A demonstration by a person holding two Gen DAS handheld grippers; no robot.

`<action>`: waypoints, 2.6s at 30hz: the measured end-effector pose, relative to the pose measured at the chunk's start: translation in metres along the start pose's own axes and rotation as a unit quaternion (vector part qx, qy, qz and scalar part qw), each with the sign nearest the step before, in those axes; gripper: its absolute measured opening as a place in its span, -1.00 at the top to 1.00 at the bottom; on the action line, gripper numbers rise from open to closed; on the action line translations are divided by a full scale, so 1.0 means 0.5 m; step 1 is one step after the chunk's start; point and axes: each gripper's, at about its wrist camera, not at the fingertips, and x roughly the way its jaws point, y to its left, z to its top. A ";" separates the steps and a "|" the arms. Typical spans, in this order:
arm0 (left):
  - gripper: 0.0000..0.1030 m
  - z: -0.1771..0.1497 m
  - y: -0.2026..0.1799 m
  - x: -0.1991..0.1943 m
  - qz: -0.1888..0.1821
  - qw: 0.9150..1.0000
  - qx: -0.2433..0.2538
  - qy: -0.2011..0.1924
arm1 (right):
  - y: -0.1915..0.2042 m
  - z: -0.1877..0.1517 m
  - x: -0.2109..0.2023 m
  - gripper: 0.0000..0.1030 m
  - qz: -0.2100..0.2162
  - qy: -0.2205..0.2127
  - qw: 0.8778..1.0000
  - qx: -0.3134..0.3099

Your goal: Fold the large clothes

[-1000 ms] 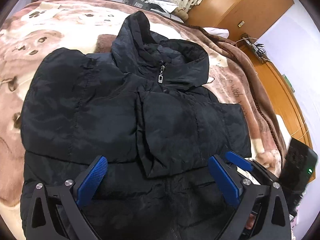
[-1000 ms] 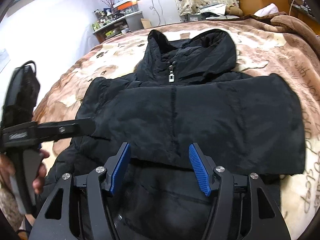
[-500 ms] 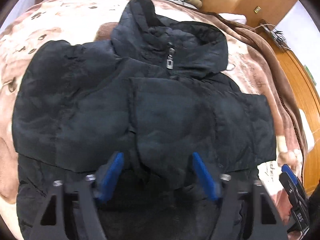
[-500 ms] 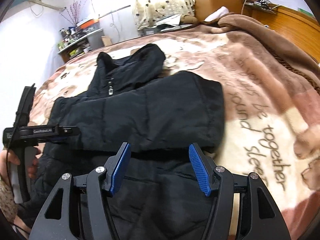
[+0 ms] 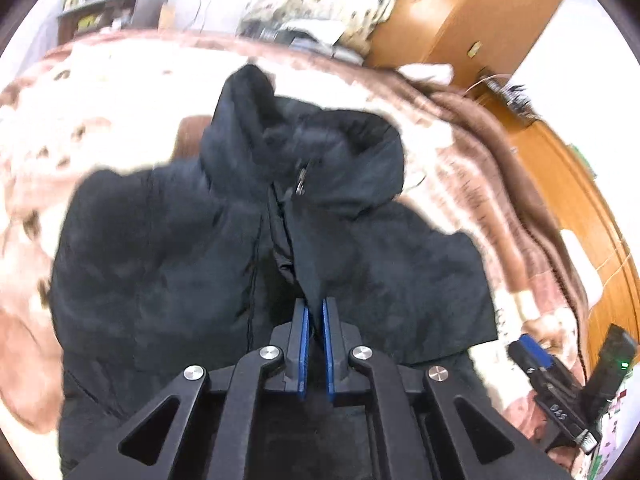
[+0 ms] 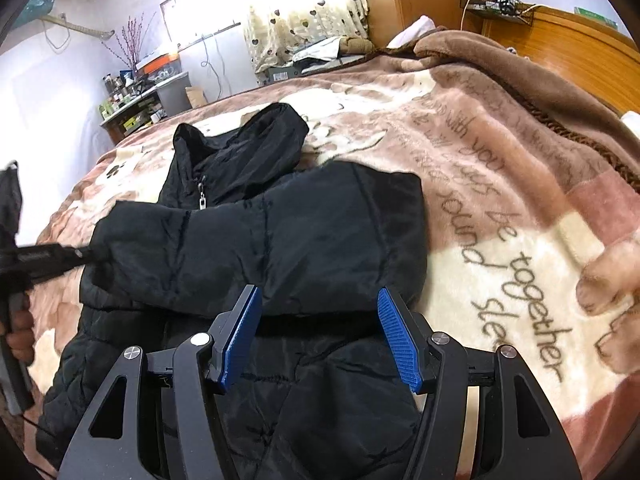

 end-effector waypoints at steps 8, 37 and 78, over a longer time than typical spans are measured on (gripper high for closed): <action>0.96 0.049 0.048 -0.088 0.040 0.997 0.007 -0.066 | 0.024 0.029 -0.001 -0.18 0.006 -0.011 1.000 -0.018; 0.87 0.036 0.070 0.098 0.095 0.995 0.014 0.017 | 0.086 0.038 0.111 -0.18 -0.006 0.042 0.998 -0.051; 0.78 -0.006 0.172 0.147 0.221 0.974 0.039 0.017 | 0.124 0.010 0.298 -0.20 -0.037 0.114 0.987 -0.109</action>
